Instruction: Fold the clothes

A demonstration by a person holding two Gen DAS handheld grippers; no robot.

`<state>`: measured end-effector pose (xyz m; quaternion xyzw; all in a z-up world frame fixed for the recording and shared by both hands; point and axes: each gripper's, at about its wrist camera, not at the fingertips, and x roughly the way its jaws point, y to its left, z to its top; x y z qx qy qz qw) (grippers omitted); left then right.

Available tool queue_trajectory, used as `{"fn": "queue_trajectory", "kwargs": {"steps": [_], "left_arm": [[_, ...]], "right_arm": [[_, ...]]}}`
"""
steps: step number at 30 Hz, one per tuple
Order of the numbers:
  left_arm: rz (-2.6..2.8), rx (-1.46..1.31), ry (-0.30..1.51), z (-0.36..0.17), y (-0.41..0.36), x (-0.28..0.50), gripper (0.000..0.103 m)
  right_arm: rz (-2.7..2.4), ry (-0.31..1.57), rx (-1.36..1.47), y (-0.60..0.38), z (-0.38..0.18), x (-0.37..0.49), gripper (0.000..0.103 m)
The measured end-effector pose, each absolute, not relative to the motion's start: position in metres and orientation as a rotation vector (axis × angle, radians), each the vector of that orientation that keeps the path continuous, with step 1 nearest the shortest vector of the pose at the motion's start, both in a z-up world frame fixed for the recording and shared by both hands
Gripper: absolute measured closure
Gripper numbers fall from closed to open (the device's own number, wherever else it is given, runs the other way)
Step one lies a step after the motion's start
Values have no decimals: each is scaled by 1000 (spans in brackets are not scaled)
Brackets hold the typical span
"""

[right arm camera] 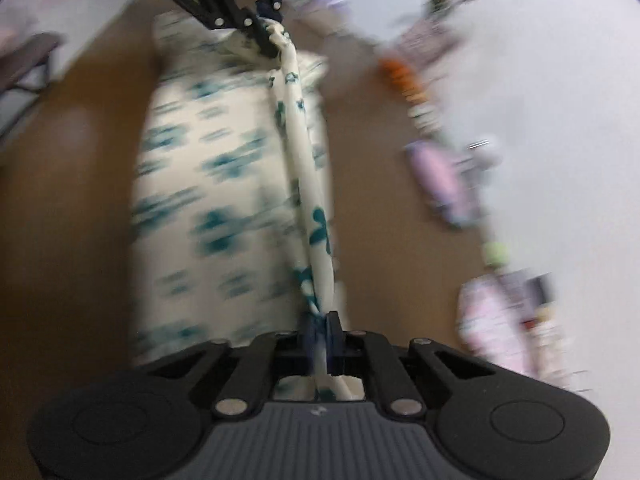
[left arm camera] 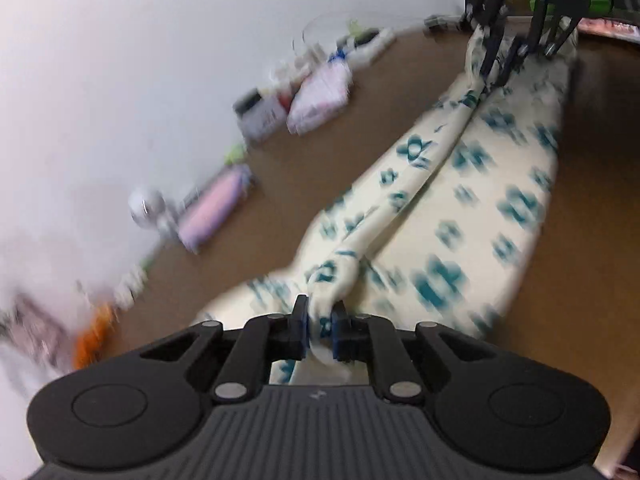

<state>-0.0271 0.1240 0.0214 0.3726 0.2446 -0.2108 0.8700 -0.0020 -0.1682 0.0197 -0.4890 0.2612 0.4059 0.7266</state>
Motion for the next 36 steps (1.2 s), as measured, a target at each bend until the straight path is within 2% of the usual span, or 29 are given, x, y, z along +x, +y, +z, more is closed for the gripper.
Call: {"fn": "queue_trajectory", "kwargs": {"steps": [3, 6, 7, 9, 11, 12, 13, 14, 19, 23, 25, 26, 28, 29, 30, 31, 34, 36], "left_arm": [[-410, 640, 539, 22, 133, -37, 85], [-437, 491, 576, 36, 144, -34, 78], [-456, 445, 586, 41, 147, -32, 75], [-484, 367, 589, 53, 155, -29, 56], [-473, 341, 537, 66, 173, -26, 55], [-453, 335, 515, 70, 184, -22, 55], [-430, 319, 505, 74, 196, -16, 55], [-404, 291, 511, 76, 207, -8, 54], [-389, 194, 507, 78, 227, 26, 54], [-442, 220, 556, 56, 218, 52, 54], [-464, 227, 607, 44, 218, 63, 54], [-467, 220, 637, 39, 220, 67, 56], [-457, 189, 693, 29, 226, 70, 82], [-455, 177, 714, 25, 230, 68, 98], [-458, 160, 729, 22, 233, 64, 98], [-461, 146, 732, 20, 236, 57, 98], [-412, 143, 712, 22, 245, 32, 97], [-315, 150, 674, 30, 250, 18, 92]], "right_arm": [[980, 615, -951, -168, 47, 2, 85], [1040, 551, -729, -148, 78, 24, 73], [1053, 523, -657, -138, 87, 32, 72], [1109, 537, -618, -103, 82, 44, 70], [1137, 550, -616, -79, 75, 49, 71], [1129, 552, -633, -77, 71, 48, 72], [1121, 555, -651, -75, 67, 47, 79], [1113, 557, -669, -72, 63, 46, 100], [1072, 568, -757, -61, 42, 39, 102], [1038, 576, -827, -52, 26, 34, 101], [1034, 578, -832, -52, 23, 30, 99], [1041, 578, -814, -54, 26, 27, 94], [1013, 563, -751, -64, 42, 19, 89], [972, 546, -732, -74, 51, 15, 79], [928, 528, -716, -84, 60, 11, 71], [895, 521, -702, -98, 66, 9, 69], [740, 600, -626, -164, 80, 30, 67], [588, 688, -527, -217, 84, 49, 65]]}}
